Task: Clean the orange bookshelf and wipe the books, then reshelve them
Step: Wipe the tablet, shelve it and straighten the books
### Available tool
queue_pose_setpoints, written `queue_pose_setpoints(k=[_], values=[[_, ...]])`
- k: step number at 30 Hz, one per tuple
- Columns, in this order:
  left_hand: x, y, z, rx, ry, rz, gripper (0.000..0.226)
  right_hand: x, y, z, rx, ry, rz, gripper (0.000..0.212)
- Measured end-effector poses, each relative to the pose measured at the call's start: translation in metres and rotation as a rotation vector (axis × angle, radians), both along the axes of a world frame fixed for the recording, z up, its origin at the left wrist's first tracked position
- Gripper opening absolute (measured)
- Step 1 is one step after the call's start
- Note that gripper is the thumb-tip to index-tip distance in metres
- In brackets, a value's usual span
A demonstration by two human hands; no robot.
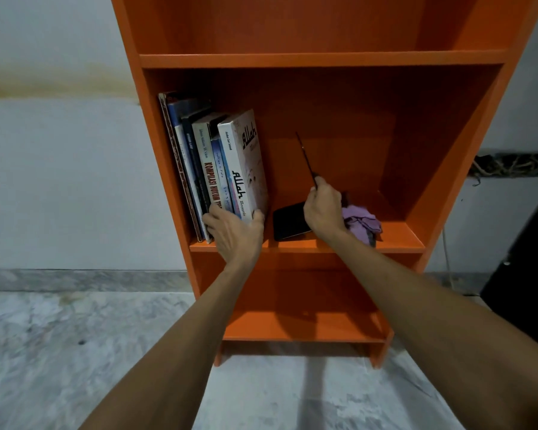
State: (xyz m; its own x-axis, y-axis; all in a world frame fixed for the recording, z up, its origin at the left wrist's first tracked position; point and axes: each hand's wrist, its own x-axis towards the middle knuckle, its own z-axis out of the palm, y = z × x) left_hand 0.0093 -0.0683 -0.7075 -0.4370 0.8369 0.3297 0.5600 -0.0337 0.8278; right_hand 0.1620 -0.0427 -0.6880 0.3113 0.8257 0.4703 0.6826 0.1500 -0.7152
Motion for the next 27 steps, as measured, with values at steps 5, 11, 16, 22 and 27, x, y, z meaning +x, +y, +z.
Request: queue_pose_setpoints(k=[5,11,16,22,27], values=[[0.013,0.008,0.009,0.042,0.023,0.084,0.069,-0.01,0.007,-0.005,-0.007,0.008,-0.015,0.039],[0.024,0.011,0.019,-0.045,-0.019,0.066,0.069,-0.009,0.007,-0.011,-0.038,0.034,-0.031,0.039],[0.023,0.018,0.031,-0.102,-0.01,0.052,0.062,-0.004,0.009,-0.018,-0.048,0.032,-0.06,0.029],[0.015,0.026,0.04,-0.112,-0.017,0.03,0.059,-0.007,0.011,-0.029,-0.081,0.045,-0.075,0.028],[0.015,0.023,0.041,-0.065,-0.036,0.01,0.06,-0.039,0.008,-0.022,-0.159,0.04,-0.038,0.033]])
